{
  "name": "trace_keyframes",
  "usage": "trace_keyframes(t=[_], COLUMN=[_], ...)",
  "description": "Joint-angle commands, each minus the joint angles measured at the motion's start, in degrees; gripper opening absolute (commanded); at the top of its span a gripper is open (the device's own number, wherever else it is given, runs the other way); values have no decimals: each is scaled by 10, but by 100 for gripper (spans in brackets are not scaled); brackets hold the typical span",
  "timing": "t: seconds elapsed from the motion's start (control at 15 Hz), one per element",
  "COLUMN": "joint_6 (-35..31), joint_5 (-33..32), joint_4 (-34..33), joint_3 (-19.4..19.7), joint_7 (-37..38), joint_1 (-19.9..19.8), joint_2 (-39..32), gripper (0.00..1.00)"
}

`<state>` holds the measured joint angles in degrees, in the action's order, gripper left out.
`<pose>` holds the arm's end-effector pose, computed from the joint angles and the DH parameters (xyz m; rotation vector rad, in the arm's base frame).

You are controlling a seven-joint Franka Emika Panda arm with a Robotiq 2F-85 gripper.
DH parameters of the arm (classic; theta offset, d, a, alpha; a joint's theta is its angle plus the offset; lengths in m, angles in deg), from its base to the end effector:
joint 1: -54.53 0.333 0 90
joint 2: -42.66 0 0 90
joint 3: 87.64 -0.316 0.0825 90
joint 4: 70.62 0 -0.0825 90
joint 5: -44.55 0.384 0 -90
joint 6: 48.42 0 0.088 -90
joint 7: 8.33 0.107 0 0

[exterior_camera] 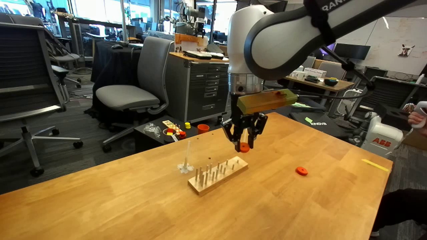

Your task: Put the left orange object on the wooden board

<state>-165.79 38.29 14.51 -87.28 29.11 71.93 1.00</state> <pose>0.6690 0.1995 0.2307 2.9437 -0.4397 -0.1518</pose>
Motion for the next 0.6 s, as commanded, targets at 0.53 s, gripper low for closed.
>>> trace_keyframes(t=[0.53], joint_6=[34], joint_5=[13], joint_4=[-71], joint_3=[3], joint_7=[-13], joint_1=[-2], joint_2=[-45], gripper=[42])
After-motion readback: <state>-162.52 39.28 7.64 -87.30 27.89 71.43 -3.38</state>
